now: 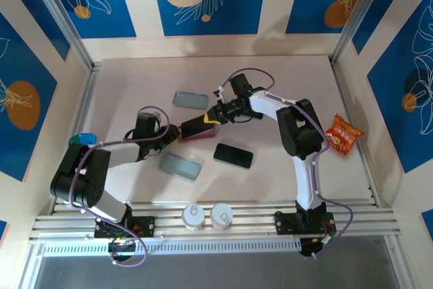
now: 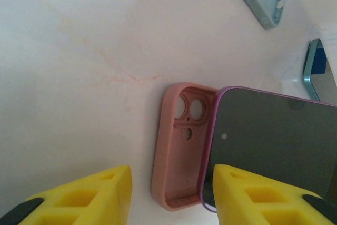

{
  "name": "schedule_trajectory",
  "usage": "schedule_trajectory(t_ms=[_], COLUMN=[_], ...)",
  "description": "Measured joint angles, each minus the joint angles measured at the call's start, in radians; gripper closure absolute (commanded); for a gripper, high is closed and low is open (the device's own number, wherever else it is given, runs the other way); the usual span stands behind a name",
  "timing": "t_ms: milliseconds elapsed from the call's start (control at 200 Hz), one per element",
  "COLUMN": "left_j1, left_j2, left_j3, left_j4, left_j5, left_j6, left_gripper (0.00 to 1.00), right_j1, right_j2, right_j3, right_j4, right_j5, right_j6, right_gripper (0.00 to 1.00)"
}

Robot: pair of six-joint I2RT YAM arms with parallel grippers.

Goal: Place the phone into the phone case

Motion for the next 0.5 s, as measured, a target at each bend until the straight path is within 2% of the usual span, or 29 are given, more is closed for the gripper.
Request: schedule_trajectory(t_ms=[500], left_j1=[0.0], left_j2=[0.003], left_j3=[0.0], left_j4=[0.052], left_j5=[0.005], left_j6=[0.0], left_gripper=[0.51], right_j1=[0.002], right_j2=[0.045], right_j3=[0.051], right_j4=[-0.013], right_j5=[-0.015], right_j6=[0.007], right_gripper=[1.0])
